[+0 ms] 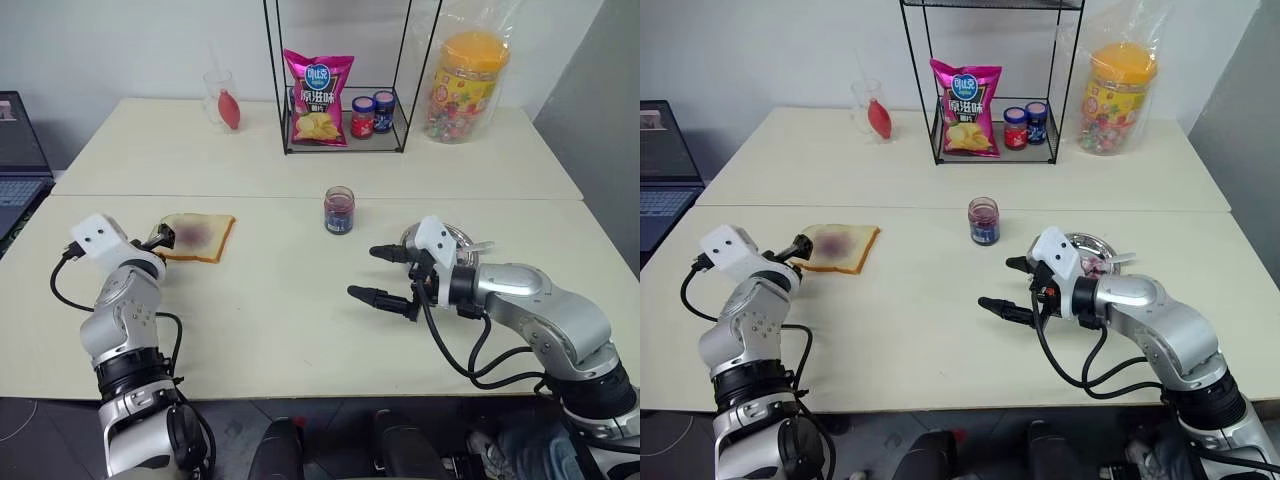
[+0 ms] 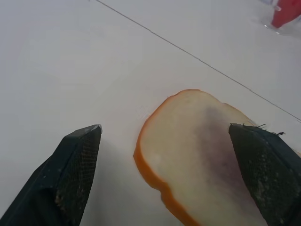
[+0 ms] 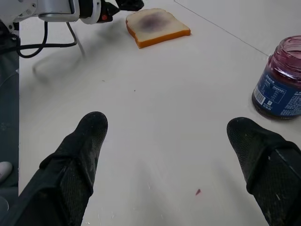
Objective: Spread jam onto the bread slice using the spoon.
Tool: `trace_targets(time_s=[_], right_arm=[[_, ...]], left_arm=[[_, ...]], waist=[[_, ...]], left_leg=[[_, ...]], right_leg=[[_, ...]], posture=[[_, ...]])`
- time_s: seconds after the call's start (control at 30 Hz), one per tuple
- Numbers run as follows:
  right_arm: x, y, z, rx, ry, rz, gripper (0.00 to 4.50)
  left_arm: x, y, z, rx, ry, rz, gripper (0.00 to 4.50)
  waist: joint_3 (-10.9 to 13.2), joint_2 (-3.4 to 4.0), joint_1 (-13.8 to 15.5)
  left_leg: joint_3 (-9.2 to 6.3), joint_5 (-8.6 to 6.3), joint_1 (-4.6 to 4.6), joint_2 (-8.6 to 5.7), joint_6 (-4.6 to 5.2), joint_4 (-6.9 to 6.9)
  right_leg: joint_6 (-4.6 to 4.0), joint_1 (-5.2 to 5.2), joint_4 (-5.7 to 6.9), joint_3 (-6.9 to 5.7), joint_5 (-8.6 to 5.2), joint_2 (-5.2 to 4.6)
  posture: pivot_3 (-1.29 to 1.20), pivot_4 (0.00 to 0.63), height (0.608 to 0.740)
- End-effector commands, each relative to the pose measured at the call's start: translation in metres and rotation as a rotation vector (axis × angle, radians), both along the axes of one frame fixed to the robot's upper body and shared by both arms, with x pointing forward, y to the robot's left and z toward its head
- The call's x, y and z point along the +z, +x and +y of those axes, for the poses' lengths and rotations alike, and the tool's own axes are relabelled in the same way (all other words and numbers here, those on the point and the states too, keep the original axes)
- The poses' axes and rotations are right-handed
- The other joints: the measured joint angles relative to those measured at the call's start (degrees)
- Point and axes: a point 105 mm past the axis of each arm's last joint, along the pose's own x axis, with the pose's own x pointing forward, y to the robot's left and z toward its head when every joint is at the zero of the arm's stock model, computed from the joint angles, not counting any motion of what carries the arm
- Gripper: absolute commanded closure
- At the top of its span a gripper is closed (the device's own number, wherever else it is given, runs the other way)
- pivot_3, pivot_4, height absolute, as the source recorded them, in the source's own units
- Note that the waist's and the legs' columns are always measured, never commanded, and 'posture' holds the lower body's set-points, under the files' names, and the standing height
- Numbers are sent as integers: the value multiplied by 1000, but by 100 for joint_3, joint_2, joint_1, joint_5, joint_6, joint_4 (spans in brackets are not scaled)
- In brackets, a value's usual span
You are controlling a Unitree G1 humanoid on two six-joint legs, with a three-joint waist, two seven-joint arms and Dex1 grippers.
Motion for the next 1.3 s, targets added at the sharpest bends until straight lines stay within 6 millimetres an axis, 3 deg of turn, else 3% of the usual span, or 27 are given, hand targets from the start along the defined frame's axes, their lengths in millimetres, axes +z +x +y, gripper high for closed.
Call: trace_targets(time_s=[0.03, 0.27, 0.37, 0.67, 1.03, 1.3], right_arm=[[12, -1, -3, 1, 2, -47, 22], [12, -2, -7, -15, -4, -50, 22], [13, -2, -8, -17, -7, -51, 0], [16, -1, -13, -24, -7, -51, 0], [16, -16, -18, 99, -51, -80, 0], [20, -17, -25, 108, -55, -111, 0]], left_arm=[[4, 6, 5, 16, -4, 33, 0], [-2, 16, -2, -22, -51, 94, 0], [-2, 18, -4, -25, -68, 106, 430], [-6, 15, -3, -2, -102, 154, 2102], [2, 17, -4, 6, -123, 134, 4461], [8, 12, -9, -6, -164, 61, 4461]], waist=[[0, 0, -3], [-1, -1, 4], [-1, 0, 4], [-1, -1, 22], [-1, -1, 12], [-1, -1, 13]], left_leg=[[1, 0, 1, 0, 0, 0], [-1, 0, 2, 0, 0, -1], [-1, 1, 4, 0, -1, -1], [-1, 1, 2, -3, -2, 0], [0, 1, 2, -3, -2, -1], [1, 1, 1, -3, -2, -1]], right_leg=[[1, 0, 0, 2, 0, 0], [1, 1, 1, -1, 0, 0], [1, 2, 3, -1, 1, 0], [3, 3, 0, 0, 1, -4], [3, 3, -4, 0, 1, -4], [4, 3, -4, 2, 1, -4]], posture=[[0, 150, 740], [0, 150, 740], [0, 150, 740], [0, 150, 740], [0, 150, 740], [0, 150, 740]])
